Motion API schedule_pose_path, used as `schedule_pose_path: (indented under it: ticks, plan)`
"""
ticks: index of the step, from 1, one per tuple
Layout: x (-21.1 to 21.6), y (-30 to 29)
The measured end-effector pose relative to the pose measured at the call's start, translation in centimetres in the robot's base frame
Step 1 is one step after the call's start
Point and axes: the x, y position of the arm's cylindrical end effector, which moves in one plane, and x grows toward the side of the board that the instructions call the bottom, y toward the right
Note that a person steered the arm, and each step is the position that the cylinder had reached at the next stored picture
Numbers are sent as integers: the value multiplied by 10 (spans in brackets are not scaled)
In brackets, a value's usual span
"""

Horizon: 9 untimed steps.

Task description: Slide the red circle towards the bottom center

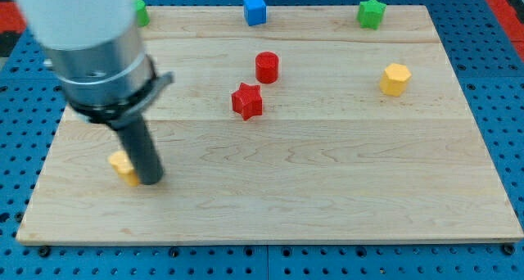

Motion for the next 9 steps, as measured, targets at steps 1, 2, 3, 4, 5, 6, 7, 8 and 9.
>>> schedule_pose_path:
  ticks: [1,2,3,4,5,6,7,8,9]
  plan:
    - [-29,-5]
    - [-31,-37]
    - [-60,-26]
    - [-88,-10]
    - [-102,25]
    - [-117,67]
    - [-137,79]
    - [-203,88]
    - [-222,141]
